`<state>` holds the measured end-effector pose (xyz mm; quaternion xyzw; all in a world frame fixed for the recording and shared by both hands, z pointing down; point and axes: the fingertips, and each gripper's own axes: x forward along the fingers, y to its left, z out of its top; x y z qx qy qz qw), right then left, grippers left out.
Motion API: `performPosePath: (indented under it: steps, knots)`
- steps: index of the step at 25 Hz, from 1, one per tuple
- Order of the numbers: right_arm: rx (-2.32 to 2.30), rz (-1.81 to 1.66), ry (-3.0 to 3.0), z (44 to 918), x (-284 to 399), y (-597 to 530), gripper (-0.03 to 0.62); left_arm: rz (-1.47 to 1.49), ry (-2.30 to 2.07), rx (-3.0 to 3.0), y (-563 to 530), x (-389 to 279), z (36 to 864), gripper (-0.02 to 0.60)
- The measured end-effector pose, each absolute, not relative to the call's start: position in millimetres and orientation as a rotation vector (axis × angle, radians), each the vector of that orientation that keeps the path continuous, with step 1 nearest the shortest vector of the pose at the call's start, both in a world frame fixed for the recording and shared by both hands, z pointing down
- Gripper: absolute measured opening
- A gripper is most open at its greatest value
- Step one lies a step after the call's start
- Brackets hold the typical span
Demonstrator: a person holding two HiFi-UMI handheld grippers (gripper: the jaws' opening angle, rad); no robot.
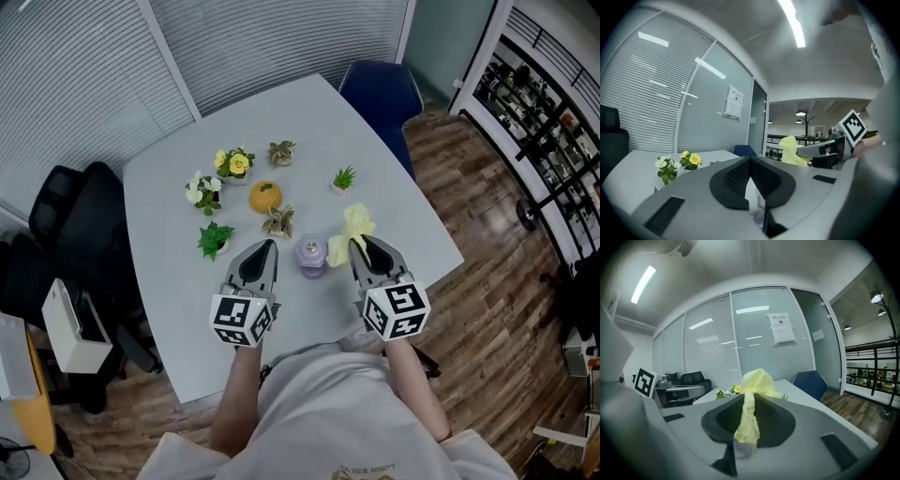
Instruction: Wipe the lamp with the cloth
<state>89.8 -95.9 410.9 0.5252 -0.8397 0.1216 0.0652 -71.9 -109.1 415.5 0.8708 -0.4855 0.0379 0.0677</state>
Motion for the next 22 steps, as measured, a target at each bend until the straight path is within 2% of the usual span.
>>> performPosePath:
  steps: [22]
  knots:
    - [1.574,0.289,-2.513,407,85,-81,0.069,0.161,-1.45,2.68,-103,-55,396,0.002]
